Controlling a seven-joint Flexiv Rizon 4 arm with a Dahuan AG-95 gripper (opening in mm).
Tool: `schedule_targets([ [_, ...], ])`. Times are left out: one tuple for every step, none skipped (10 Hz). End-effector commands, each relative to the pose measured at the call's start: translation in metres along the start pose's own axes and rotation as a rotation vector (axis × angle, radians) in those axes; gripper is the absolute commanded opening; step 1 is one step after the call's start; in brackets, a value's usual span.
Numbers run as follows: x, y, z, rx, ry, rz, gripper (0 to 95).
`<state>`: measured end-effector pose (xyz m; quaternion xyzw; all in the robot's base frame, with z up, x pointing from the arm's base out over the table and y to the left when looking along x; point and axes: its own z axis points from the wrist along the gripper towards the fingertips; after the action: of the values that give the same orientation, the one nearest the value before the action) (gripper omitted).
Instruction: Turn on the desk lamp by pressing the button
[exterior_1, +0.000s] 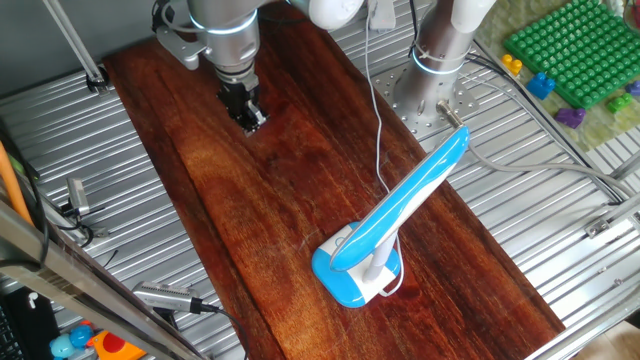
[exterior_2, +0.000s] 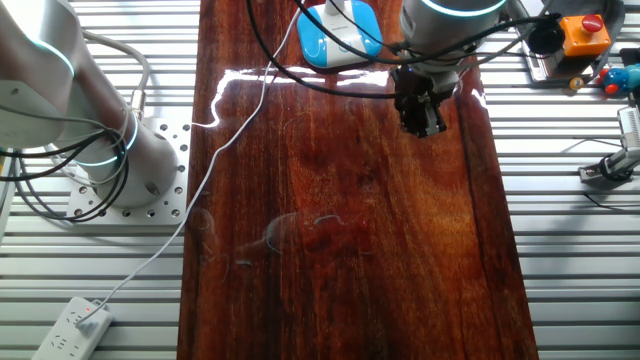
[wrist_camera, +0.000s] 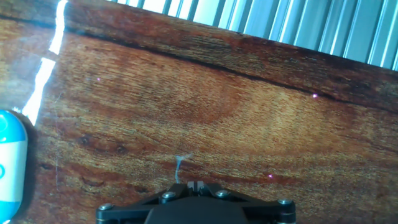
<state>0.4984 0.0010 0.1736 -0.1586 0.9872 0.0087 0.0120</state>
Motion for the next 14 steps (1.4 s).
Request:
schedule_targets([
  [-0.001, 0.0, 0.0, -0.001, -0.004, -0.013, 0.0],
  [-0.001, 0.0, 0.0, 0.004, 0.0, -0.023, 0.0],
  [-0.001, 0.0, 0.0, 0.007, 0.003, -0.026, 0.0],
  [-0.001, 0.001, 0.0, 0.006, 0.005, -0.028, 0.0],
  [-0.002, 0.002, 0.001, 0.004, 0.009, -0.027, 0.0],
  [-0.002, 0.002, 0.001, 0.003, 0.01, -0.031, 0.0],
  [-0.002, 0.002, 0.001, -0.001, 0.008, -0.034, 0.0],
  [-0.002, 0.002, 0.001, -0.002, 0.01, -0.03, 0.0],
  [-0.006, 0.003, 0.0, -0.007, 0.016, -0.02, 0.0],
  [-0.017, 0.004, -0.003, -0.027, 0.027, -0.009, 0.0],
  [-0.025, 0.006, -0.005, -0.03, 0.036, -0.004, 0.0],
  [-0.033, 0.008, -0.006, -0.029, 0.044, 0.003, 0.0],
  [-0.038, 0.01, -0.007, -0.03, 0.051, 0.01, 0.0],
  [-0.045, 0.011, -0.007, -0.03, 0.062, 0.016, 0.0],
])
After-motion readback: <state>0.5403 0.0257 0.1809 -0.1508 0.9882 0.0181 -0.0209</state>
